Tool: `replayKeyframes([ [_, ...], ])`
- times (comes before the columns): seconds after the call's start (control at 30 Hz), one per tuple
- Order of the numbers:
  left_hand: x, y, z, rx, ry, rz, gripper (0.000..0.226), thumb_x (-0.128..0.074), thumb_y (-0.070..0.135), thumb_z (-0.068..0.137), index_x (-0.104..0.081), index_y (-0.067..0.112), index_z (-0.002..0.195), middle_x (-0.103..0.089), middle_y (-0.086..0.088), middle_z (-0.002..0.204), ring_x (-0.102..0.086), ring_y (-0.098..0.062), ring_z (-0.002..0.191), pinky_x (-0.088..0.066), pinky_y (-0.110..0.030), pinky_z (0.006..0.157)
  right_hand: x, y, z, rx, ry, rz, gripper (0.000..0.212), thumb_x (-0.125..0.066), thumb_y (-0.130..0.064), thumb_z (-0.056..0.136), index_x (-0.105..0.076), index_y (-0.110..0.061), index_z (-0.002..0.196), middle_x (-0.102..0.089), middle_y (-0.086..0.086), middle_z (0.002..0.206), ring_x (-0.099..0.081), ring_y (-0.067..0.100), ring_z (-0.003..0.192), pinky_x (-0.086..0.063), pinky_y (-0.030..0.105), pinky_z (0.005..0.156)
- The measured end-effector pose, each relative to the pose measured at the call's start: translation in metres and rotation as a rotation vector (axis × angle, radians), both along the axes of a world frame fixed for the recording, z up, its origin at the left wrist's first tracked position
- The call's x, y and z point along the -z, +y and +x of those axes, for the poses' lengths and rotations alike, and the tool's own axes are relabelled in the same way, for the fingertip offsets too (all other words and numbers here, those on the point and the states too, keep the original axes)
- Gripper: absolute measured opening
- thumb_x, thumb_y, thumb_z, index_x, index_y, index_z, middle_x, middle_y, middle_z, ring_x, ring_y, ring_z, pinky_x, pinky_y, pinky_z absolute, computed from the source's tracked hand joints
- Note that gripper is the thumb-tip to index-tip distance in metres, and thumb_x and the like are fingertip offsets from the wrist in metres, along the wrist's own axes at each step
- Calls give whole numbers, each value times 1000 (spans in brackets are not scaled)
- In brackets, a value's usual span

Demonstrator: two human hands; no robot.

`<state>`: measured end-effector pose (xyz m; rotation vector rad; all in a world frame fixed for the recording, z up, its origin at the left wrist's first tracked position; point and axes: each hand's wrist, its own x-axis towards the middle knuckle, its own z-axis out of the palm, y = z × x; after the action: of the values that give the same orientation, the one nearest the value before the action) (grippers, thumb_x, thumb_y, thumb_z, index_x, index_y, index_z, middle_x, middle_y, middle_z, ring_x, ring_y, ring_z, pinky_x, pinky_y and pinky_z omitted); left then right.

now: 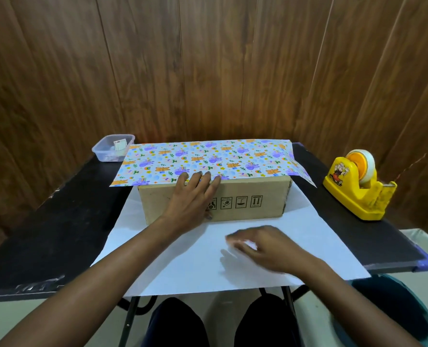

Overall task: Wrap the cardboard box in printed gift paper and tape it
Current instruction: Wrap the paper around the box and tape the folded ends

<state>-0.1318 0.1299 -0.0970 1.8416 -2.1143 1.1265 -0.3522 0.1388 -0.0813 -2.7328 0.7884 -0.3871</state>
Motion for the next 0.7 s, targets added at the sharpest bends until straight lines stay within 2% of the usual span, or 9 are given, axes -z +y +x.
replayKeyframes([
  [0.07,-4,-1,0,19,17,2,113,-83,62,36,-38,9,125,-61,-10,111,-58,-27,95,-47,-43,80,-13,-21,6,99,-171,-50,33,-43,-31,99,-68,-10,99,-71,1,97,-59,20,96,-43,33,78],
  [0.13,-5,0,0,7,22,27,113,-82,63,36,-38,8,125,-61,-9,110,-58,-26,95,-46,-43,80,-20,-48,17,215,-307,-140,38,-37,-34,95,-64,-10,80,-64,-1,78,-50,18,86,-38,34,69],
  [0.27,0,0,-2,-22,44,23,111,-83,59,38,-39,8,126,-60,-10,115,-58,-27,102,-37,-44,85,-33,-95,42,321,-340,-240,35,-37,-27,94,-66,-11,104,-61,2,111,-45,20,112,-36,35,89],
  [0.33,4,-1,-3,-35,46,-1,111,-84,57,38,-38,8,126,-60,-11,119,-57,-28,107,-36,-45,87,-36,-109,51,342,-179,-168,37,-34,-27,100,-56,-13,126,-49,4,137,-37,21,131,-31,33,100],
  [0.4,4,-1,-5,-44,74,14,110,-85,55,37,-39,8,126,-59,-12,122,-57,-29,112,-43,-46,88,-38,-115,58,332,83,-102,46,-25,-33,103,-33,-18,146,-23,1,156,-18,18,144,-18,37,113],
  [0.47,-1,-1,-7,-40,101,62,105,-86,54,36,-44,9,122,-61,-13,121,-59,-30,109,-48,-45,83,-42,-116,60,314,231,-48,49,-19,-35,103,-18,-22,151,-8,-1,160,-6,16,147,-7,40,116],
  [0.53,-16,-3,-6,18,117,86,86,-82,59,44,-55,11,110,-65,-10,111,-63,-28,96,-49,-41,75,-45,-115,60,307,249,-14,49,-20,-35,103,-16,-23,151,-6,-1,160,-5,17,147,-6,40,117],
  [0.63,-50,-20,8,113,439,215,41,-50,51,89,-57,17,110,-59,-1,115,-52,-23,105,-38,-39,86,-51,-113,61,314,201,-22,47,-27,-31,102,-27,-20,148,-15,2,159,-16,22,145,-15,38,115],
  [0.7,-63,-49,21,78,701,437,44,-28,43,100,-51,16,126,-49,0,134,-39,-20,126,-29,-39,102,-53,-111,62,316,177,-25,46,-29,-28,102,-31,-19,146,-21,2,157,-21,24,142,-19,36,113],
])
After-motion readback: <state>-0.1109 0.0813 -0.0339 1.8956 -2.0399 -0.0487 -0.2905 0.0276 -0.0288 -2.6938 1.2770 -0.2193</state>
